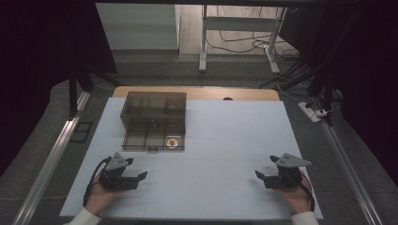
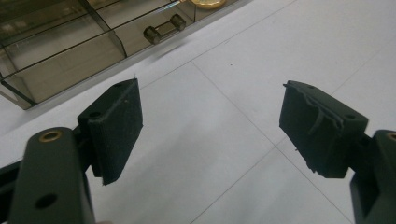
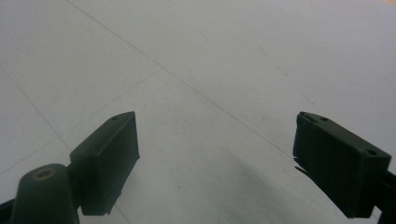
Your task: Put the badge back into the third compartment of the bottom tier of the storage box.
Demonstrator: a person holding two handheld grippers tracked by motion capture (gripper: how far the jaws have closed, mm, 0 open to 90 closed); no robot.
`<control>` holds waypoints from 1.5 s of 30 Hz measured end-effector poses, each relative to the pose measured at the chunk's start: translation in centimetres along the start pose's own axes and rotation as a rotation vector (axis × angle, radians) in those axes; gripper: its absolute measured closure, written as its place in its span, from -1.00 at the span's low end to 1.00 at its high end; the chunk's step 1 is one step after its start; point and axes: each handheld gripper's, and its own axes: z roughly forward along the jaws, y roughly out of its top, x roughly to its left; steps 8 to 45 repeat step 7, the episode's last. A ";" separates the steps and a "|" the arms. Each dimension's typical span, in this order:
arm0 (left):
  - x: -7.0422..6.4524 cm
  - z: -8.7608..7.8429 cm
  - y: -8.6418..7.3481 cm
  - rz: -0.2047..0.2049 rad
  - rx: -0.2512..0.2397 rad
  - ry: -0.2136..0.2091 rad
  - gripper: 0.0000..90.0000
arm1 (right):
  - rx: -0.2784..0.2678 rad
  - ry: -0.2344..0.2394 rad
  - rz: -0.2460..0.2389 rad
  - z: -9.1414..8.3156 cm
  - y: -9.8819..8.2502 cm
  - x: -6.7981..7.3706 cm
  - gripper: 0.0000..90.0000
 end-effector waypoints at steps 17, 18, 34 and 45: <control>0.1 0.1 -0.1 0.002 0.003 0.006 -0.53 | -0.003 0.002 -0.002 0.0 0.0 0.0 -0.68; 0.1 0.1 -0.1 0.002 0.003 0.006 -0.53 | -0.003 0.002 -0.002 0.0 0.0 0.0 -0.68; 0.1 0.1 -0.1 0.002 0.003 0.006 -0.53 | -0.003 0.002 -0.002 0.0 0.0 0.0 -0.68; 0.1 0.1 -0.1 0.002 0.003 0.006 -0.53 | -0.003 0.002 -0.002 0.0 0.0 0.0 -0.68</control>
